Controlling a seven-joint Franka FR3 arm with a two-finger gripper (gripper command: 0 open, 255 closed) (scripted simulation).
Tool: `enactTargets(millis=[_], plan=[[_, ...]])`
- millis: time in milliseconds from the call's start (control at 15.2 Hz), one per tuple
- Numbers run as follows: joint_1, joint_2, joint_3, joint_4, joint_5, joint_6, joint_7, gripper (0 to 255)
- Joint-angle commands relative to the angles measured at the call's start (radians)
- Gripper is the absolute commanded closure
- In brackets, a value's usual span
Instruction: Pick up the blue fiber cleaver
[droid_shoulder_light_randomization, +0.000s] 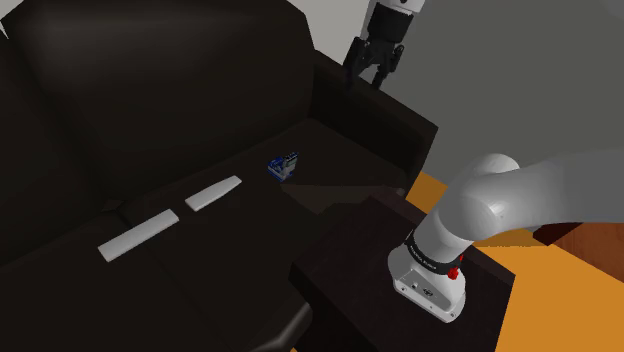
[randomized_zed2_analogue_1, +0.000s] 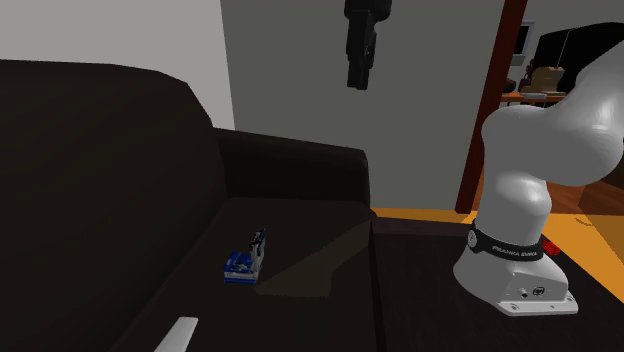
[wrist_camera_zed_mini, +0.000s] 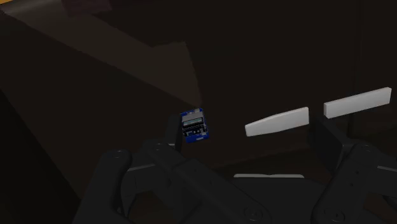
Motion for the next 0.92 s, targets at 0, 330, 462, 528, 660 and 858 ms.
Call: enactTargets(millis=[0, 330, 462, 528, 660, 858], plan=[[0.000, 0.000, 0.000, 0.000, 0.000, 0.000, 0.000, 0], [0.000, 0.119, -0.008, -0.060, -0.018, 0.166, -0.049, 0], [-0.001, 0.175, -0.011, -0.075, -0.025, 0.233, -0.068, 0], [-0.001, 0.206, -0.012, -0.080, -0.028, 0.266, -0.077, 0], [-0.002, 0.270, -0.015, -0.086, -0.034, 0.332, -0.094, 0], [-0.003, 0.374, -0.019, -0.084, -0.043, 0.427, -0.119, 0]])
